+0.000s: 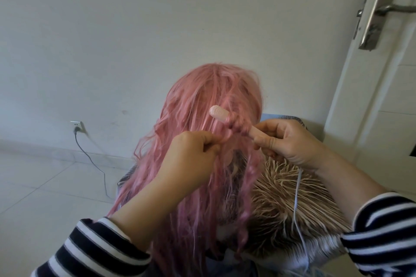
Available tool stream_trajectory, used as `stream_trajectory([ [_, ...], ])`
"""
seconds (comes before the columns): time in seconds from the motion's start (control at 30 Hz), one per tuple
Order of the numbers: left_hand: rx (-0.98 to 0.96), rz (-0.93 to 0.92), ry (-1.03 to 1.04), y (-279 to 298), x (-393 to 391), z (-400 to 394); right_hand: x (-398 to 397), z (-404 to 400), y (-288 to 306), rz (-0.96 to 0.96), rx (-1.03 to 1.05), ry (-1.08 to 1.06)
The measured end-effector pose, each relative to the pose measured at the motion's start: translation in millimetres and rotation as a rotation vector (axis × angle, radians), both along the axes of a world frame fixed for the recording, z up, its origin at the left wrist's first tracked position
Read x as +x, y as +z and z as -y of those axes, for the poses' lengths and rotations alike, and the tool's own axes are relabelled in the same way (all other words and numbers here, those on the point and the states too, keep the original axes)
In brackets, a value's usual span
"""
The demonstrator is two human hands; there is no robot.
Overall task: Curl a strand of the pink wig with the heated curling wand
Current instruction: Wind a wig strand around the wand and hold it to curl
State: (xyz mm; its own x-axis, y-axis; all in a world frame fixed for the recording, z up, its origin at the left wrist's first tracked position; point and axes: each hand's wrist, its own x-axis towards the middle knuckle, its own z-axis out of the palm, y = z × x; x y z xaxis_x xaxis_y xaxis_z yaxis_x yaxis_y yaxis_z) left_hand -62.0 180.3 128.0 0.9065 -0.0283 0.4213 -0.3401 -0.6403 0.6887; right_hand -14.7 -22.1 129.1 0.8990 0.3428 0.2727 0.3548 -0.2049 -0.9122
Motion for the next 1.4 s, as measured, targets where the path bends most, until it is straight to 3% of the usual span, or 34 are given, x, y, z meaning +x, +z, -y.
stream_trajectory([
  [0.13, 0.147, 0.104, 0.060, 9.3, -1.3, -10.3, -2.0, 1.5, 0.9, 0.021, -0.044, -0.022],
  [0.47, 0.117, 0.348, 0.038, 44.9, 0.4, -15.6, 0.1, 2.1, 0.8, 0.074, -0.077, 0.010],
  [0.87, 0.236, 0.163, -0.176, 98.3, 25.6, -15.5, 12.5, 8.6, 1.4, 0.057, -0.073, 0.085],
  [1.0, 0.118, -0.001, -0.245, 105.4, 36.0, -17.2, 10.9, 10.7, 5.7, 0.061, -0.072, 0.123],
  [1.2, -0.245, -0.244, -0.276, 90.8, 46.0, -14.3, 7.9, 9.7, 1.5, 0.058, 0.027, 0.169],
  [1.4, -0.378, -0.187, -0.187, 75.3, 46.0, -8.3, 10.2, 7.4, -6.6, -0.030, 0.157, 0.204],
])
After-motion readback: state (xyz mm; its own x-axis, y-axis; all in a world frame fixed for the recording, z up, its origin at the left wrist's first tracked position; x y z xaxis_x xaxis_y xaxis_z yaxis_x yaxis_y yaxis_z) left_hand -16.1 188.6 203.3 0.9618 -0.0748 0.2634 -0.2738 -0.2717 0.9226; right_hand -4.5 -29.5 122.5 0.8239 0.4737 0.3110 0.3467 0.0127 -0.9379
